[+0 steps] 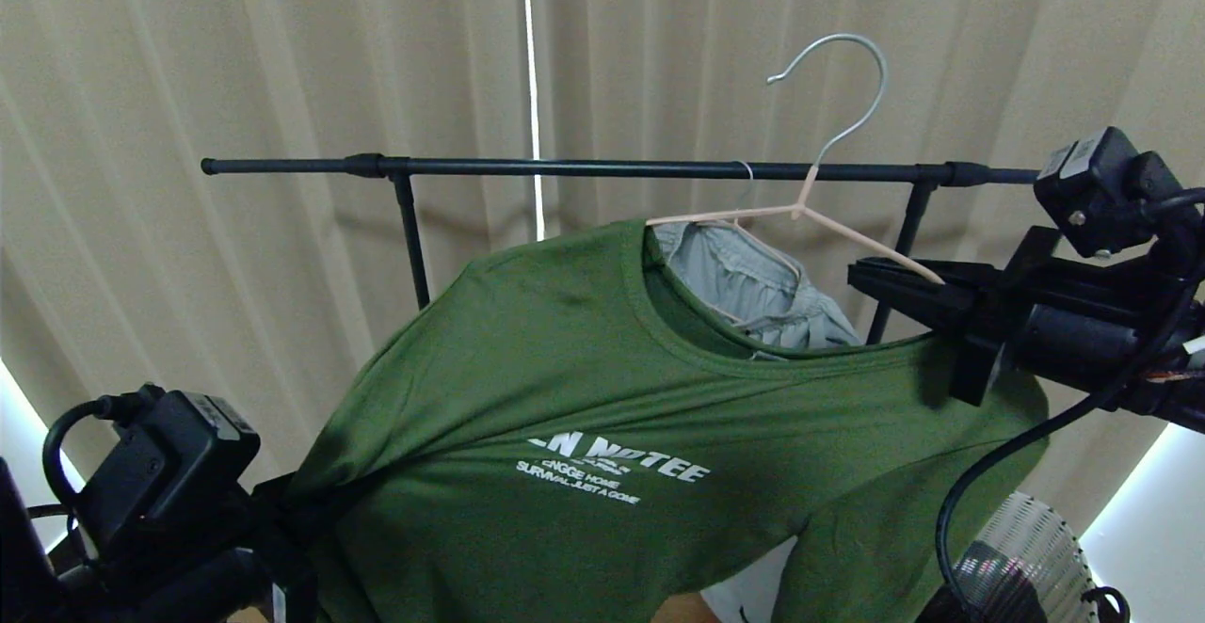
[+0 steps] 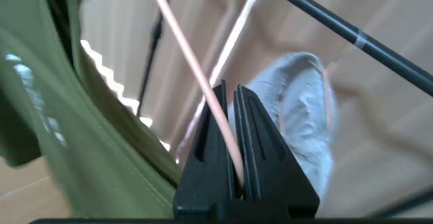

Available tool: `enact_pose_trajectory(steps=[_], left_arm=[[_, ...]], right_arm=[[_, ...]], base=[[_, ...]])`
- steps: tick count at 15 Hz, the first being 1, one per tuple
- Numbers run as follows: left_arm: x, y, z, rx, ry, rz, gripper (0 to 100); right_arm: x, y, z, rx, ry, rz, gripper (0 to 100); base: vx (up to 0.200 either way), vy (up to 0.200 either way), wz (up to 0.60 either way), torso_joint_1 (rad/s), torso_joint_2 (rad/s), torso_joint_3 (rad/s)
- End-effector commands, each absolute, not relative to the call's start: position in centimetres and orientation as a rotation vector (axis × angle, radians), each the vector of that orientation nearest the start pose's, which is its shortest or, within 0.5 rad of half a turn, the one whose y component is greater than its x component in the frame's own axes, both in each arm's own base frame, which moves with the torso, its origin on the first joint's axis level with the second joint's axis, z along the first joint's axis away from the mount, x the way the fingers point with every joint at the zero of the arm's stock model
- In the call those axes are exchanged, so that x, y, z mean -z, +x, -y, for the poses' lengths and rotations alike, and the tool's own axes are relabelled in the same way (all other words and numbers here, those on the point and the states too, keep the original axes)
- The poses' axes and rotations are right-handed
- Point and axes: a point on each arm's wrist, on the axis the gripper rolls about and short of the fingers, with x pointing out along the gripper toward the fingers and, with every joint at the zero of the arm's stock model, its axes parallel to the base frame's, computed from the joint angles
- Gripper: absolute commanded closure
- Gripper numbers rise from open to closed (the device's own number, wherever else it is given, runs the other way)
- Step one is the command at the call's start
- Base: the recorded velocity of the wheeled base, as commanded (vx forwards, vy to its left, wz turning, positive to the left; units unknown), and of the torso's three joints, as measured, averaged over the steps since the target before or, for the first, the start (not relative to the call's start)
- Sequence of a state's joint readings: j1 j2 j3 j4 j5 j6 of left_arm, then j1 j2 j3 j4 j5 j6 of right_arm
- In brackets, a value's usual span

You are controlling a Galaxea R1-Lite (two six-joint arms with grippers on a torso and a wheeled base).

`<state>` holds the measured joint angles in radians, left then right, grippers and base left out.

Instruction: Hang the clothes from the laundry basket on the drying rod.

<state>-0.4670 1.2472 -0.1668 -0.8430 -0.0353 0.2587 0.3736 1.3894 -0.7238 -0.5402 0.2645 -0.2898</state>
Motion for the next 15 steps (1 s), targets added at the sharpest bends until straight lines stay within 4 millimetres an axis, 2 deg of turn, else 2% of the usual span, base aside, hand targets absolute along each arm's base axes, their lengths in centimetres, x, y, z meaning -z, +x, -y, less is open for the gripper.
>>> enact_pose_trajectory(steps=[1, 5, 6, 9, 15], left_arm=[[-14.2, 13.1, 7.0, 0.545, 0.309, -0.159, 100], [-13.5, 12.8, 7.6, 0.597, 0.35, -0.18, 100], [-13.3, 12.7, 7.6, 0.602, 0.355, -0.188, 0], [-13.2, 12.3, 7.4, 0.598, 0.351, -0.183, 0], [-16.4, 6.9, 4.0, 0.53, 0.259, 0.139, 0]], right_arm=[[-23.2, 22.2, -9.1, -0.627, -0.288, -0.047, 100], [-23.7, 21.8, -10.3, -0.682, -0.277, -0.016, 100], [-23.9, 21.7, -10.6, -0.693, -0.273, -0.007, 100], [-23.7, 21.6, -10.6, -0.687, -0.269, -0.025, 100], [-22.6, 21.8, -10.2, -0.578, -0.285, -0.09, 100]], base=[[0.0, 0.0, 0.0, 0.0, 0.0, 0.0], [0.0, 0.0, 0.0, 0.0, 0.0, 0.0], [0.0, 0.0, 0.0, 0.0, 0.0, 0.0], [0.0, 0.0, 0.0, 0.0, 0.0, 0.0], [0.0, 0.0, 0.0, 0.0, 0.0, 0.0]])
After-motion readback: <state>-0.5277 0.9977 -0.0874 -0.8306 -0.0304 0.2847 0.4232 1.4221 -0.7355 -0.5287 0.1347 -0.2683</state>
